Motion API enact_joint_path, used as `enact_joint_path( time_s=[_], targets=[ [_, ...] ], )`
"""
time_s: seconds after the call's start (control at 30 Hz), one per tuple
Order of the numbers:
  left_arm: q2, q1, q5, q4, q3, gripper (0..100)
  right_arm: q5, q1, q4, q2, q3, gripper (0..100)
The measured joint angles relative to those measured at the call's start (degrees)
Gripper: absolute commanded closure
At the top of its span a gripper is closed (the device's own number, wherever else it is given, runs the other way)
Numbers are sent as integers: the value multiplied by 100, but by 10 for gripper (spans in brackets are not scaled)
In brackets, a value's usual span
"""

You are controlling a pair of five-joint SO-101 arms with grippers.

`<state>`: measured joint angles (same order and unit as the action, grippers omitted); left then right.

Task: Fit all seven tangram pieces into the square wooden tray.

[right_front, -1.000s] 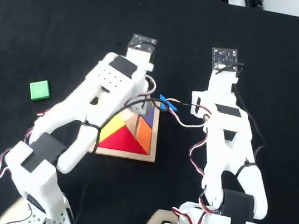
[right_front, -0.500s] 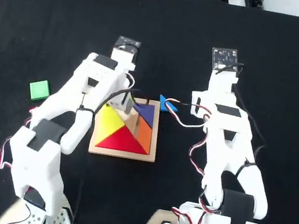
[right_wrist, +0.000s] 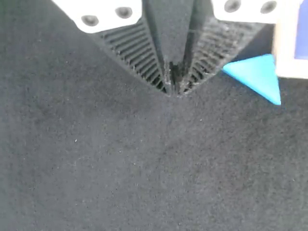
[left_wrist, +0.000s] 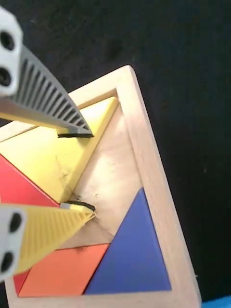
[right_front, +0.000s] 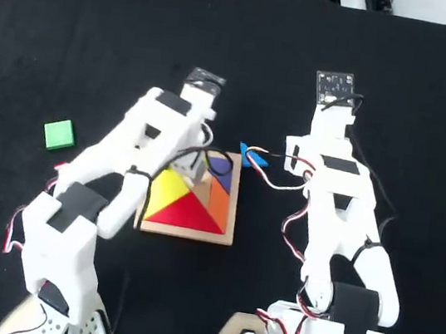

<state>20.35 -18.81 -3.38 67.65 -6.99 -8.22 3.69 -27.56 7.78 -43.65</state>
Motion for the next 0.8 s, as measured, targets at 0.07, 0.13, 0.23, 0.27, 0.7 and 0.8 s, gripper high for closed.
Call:
enact_joint_path(
  time_s=[0.07, 0.13, 0.23, 0.27, 0.7, 0.8],
  targets=[
    [0, -141, 9, 0, -9, 759, 0, 0, 0, 0, 0, 987],
    [0, -229, 26, 0, -9, 759, 0, 0, 0, 0, 0, 987],
    [0, -237, 26, 0, -9, 759, 0, 0, 0, 0, 0, 987],
    [0, -237, 26, 0, -9, 759, 0, 0, 0, 0, 0, 987],
    [-167, 97, 0, 299, -53, 759, 0, 0, 0, 0, 0, 987],
    [-536, 149, 35, 545, -53, 759, 0, 0, 0, 0, 0, 987]
  ],
)
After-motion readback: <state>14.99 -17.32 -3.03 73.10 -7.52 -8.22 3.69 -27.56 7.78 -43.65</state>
